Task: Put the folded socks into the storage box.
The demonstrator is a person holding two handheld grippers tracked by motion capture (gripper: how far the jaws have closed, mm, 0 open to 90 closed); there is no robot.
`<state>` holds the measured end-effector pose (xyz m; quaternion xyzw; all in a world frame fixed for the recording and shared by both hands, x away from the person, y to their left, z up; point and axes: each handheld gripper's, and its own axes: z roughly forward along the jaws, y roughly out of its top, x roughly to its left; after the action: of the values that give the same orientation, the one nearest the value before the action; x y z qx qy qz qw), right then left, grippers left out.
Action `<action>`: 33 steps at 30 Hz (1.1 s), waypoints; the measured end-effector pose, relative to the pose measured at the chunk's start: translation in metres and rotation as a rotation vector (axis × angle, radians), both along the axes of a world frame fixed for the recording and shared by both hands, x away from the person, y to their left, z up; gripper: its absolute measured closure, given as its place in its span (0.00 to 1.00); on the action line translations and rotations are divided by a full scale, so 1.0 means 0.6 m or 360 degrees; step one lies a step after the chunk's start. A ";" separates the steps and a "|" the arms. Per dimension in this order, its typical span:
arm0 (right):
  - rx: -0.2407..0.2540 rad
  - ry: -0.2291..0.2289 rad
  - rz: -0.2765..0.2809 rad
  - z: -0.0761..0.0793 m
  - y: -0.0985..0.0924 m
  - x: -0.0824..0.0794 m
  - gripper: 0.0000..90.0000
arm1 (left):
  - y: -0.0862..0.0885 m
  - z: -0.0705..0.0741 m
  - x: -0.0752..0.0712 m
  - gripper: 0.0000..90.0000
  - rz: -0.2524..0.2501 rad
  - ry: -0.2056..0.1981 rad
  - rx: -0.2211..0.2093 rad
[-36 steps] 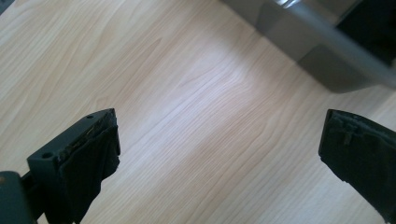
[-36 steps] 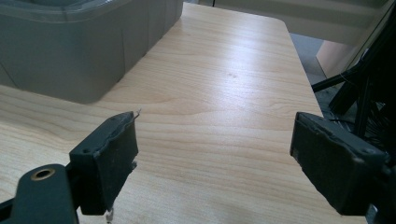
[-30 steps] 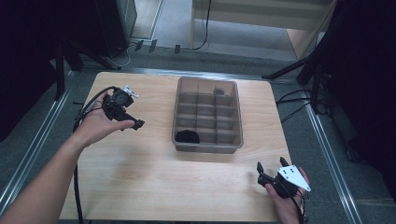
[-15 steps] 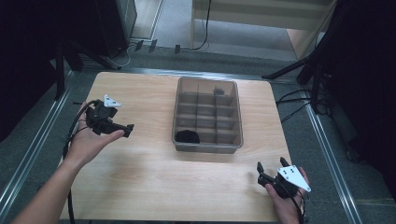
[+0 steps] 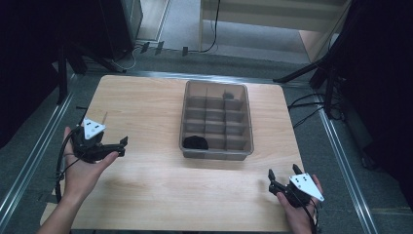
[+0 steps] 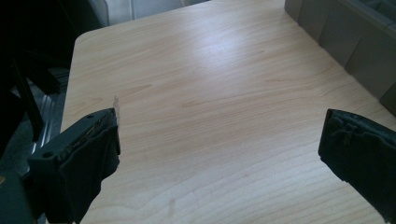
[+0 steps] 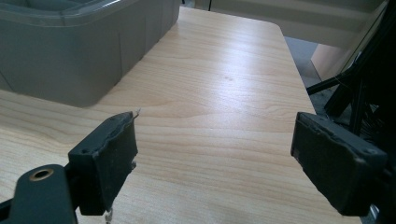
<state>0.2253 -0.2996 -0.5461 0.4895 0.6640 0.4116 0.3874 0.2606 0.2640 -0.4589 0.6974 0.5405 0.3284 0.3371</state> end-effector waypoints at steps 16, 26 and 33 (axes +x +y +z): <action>-0.0001 -0.0007 -0.0010 0.000 0.000 -0.001 0.16 | 0.049 -0.067 -0.080 0.00 0.0191 -0.0213 -0.0122; 0.0001 -0.0016 -0.0007 0.000 0.000 -0.002 0.16 | 0.071 -0.098 -0.121 0.00 0.0251 -0.0258 -0.0191; -0.0003 -0.0014 -0.0007 0.000 0.001 -0.002 0.16 | 0.091 -0.120 -0.146 0.00 0.0314 -0.0265 -0.0210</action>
<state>0.2243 -0.2992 -0.5463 0.4888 0.6617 0.4121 0.3916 0.1729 0.3184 -0.5306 0.5876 0.5969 0.3805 0.3920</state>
